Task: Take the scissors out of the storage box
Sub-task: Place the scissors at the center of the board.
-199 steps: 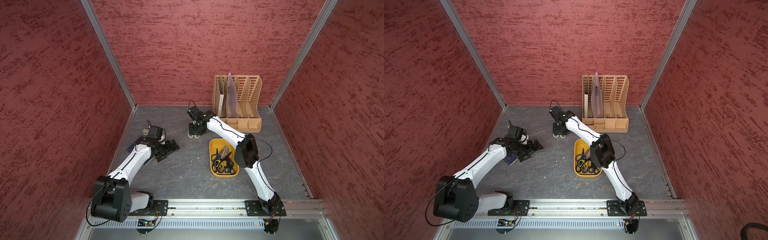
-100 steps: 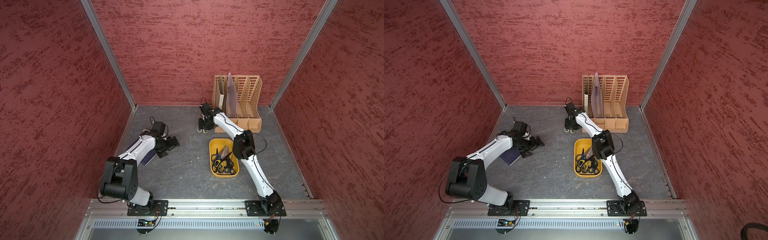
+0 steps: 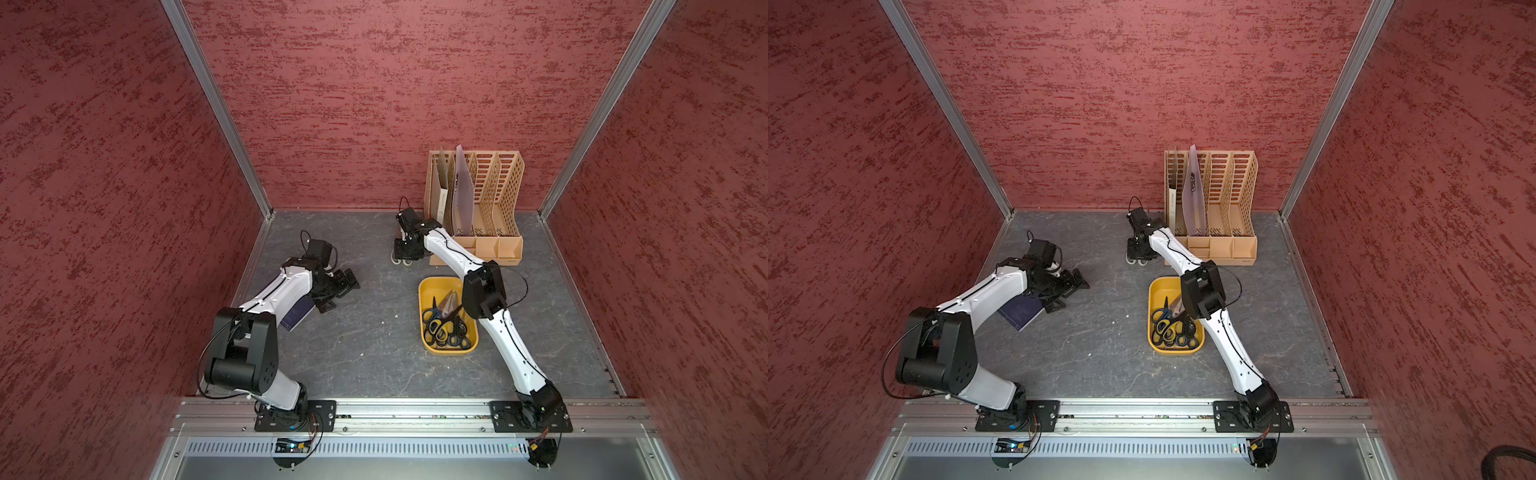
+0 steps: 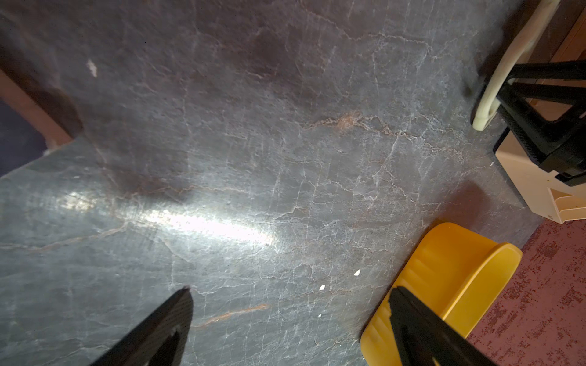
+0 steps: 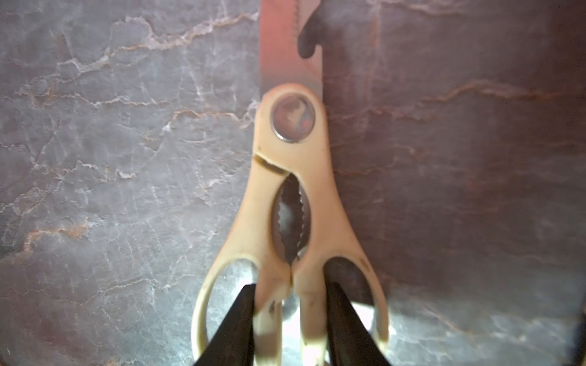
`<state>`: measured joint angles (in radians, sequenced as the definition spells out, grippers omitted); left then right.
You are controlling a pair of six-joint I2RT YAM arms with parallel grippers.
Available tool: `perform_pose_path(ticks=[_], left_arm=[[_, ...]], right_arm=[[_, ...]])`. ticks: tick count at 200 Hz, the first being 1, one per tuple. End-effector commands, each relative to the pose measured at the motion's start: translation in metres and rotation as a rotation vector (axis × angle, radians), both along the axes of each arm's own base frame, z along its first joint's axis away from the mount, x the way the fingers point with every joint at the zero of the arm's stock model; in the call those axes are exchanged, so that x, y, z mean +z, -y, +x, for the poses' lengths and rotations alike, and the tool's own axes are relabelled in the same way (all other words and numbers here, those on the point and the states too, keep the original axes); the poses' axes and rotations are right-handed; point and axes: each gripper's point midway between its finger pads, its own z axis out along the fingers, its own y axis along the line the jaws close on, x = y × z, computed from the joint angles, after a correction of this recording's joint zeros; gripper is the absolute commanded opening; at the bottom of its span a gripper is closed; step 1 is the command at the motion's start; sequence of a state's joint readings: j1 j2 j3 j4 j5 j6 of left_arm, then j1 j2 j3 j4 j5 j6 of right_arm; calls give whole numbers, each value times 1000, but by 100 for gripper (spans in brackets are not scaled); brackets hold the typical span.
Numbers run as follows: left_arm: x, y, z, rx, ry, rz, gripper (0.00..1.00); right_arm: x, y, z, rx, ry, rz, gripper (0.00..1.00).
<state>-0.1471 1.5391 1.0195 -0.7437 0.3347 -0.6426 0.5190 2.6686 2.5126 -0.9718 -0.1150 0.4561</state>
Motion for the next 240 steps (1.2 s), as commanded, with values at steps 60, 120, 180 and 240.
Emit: perform_pose_path(ticks=[60,120,180,240], left_arm=[[6,-1,-4,14,7,4,99],[10,-1,-2,10,22,4,100],[23,9,8,-34,77,-29,100],[22,46,-4,-178,110,-41,100]], right_arm=[[0,3,20,-45,45,28,41],[22,-6,24,-47,63,108,43],[102,-11,-9,-11,58,223,43],[140,54,-97,-63,16,105,43]])
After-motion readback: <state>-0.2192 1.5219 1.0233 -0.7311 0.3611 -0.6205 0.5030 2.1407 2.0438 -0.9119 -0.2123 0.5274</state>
